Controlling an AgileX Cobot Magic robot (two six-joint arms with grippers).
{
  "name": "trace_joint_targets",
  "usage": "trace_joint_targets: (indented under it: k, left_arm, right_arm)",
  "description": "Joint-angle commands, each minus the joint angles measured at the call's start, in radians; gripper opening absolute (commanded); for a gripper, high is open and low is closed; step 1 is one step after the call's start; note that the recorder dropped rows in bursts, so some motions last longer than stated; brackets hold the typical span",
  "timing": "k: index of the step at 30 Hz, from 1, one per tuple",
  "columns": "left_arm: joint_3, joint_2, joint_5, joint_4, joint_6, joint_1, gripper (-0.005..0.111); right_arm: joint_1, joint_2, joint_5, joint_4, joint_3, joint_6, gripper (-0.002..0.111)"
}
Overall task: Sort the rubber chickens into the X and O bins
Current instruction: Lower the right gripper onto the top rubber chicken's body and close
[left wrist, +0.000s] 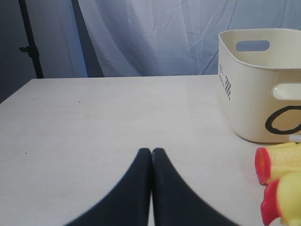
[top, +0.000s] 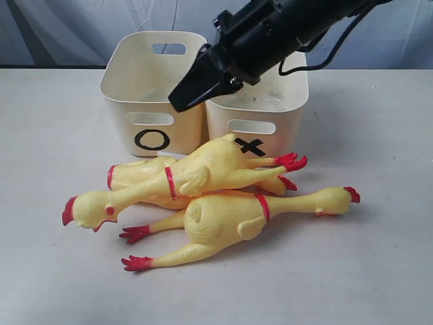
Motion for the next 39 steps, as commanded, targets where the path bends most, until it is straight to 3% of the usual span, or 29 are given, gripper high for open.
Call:
trace_joint_targets:
  k: [1,3,4,5,11,17,23,27,29,30,32,34,39]
  left_arm:
    - [-0.002,-0.005,-0.014,0.0,-0.006,-0.004,0.0]
    - [-0.002,-0.005,-0.014,0.0,-0.006,-0.004,0.0]
    - [-0.002,-0.005,-0.014,0.0,-0.006,-0.004,0.0]
    - [-0.002,-0.005,-0.014,0.0,-0.006,-0.004,0.0]
    - [-0.002,-0.005,-0.014,0.0,-0.006,-0.004,0.0]
    - [-0.002,-0.005,-0.014,0.0,-0.006,-0.004,0.0]
    - [-0.002,-0.005,-0.014,0.0,-0.006,-0.004,0.0]
    - [-0.002,-0.005,-0.014,0.0,-0.006,-0.004,0.0]
    - [-0.002,-0.005,-0.014,0.0,-0.006,-0.004,0.0]
    - [-0.002,-0.005,-0.014,0.0,-0.006,-0.004,0.0]
    - [-0.002,-0.005,-0.014,0.0,-0.006,-0.004,0.0]
    - [-0.002,-0.005,-0.014,0.0,-0.006,-0.004,0.0]
    - [-0.002,-0.005,-0.014,0.0,-0.006,-0.004,0.0]
  right_arm:
    - [0.1,0.02,-0.097,-0.117,0.002,-0.199,0.041]
    - [0.165,0.036,-0.196,-0.251,0.002,-0.193,0.073]
    - [0.196,0.045,-0.24,-0.315,0.002,-0.169,0.085]
    - [0.221,0.052,-0.287,-0.38,0.002,-0.135,0.088]
    - [0.329,0.125,-0.325,-0.79,0.002,-0.033,0.064]
    - [0.359,0.164,-0.361,-1.003,0.002,0.036,0.081]
    - [0.359,0.195,-0.281,-1.278,0.002,0.14,0.081]
    - [0.359,0.21,-0.27,-1.277,0.002,0.161,0.081]
    - [0.36,0.213,-0.281,-1.256,0.002,0.161,0.075]
    - [0.363,0.213,-0.283,-1.251,0.002,0.161,0.067]
    - [0.369,0.213,-0.272,-1.257,0.002,0.161,0.042]
    - [0.379,0.213,-0.261,-1.262,0.002,0.146,-0.002]
    - [0.421,0.202,-0.257,-1.294,-0.003,0.137,-0.001]
